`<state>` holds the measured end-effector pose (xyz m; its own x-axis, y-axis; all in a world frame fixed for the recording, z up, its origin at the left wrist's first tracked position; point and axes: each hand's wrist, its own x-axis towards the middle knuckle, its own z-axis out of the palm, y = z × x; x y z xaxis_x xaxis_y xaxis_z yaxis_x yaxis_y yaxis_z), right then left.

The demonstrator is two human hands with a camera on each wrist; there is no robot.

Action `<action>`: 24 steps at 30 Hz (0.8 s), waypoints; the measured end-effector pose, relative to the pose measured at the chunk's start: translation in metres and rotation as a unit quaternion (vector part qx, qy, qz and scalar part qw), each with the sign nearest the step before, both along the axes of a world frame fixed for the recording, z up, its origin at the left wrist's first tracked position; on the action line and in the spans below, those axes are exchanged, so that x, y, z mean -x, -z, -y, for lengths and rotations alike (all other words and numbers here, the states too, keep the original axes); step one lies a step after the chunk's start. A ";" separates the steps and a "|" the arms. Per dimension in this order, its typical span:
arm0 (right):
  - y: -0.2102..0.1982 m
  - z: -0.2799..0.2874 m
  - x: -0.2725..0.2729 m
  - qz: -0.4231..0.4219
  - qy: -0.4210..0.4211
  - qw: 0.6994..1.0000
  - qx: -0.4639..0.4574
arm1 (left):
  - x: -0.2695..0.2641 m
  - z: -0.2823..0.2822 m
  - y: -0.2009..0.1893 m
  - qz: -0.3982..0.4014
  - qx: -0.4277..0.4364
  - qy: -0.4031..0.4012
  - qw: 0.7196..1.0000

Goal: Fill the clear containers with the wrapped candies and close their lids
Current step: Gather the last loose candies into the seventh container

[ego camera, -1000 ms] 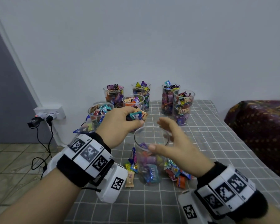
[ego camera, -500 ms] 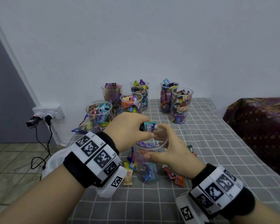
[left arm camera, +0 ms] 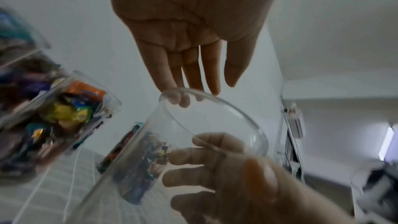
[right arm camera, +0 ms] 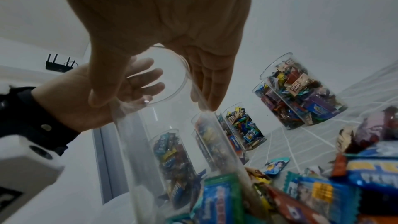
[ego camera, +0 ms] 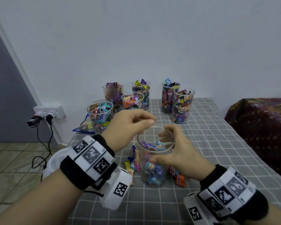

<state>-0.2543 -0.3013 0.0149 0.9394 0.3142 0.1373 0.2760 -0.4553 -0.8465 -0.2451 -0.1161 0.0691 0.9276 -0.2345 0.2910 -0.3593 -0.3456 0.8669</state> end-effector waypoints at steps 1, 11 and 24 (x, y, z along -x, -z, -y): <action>0.000 0.001 0.000 -0.003 -0.002 1.000 -0.001 | -0.001 -0.001 0.000 -0.011 0.036 -0.013 0.999; -0.022 0.046 -0.028 -0.116 -0.070 0.949 0.286 | -0.037 -0.020 0.042 -0.164 -0.147 -0.028 0.975; 0.010 0.045 -0.052 -0.198 -0.056 0.870 0.447 | -0.044 -0.007 0.080 -0.223 -0.454 0.103 0.857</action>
<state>-0.2019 -0.3462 0.0046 0.8143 0.2210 -0.5367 0.1278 -0.9702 -0.2056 -0.2016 -0.1091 -0.0110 0.8105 -0.3495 -0.4700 -0.1980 -0.9187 0.3417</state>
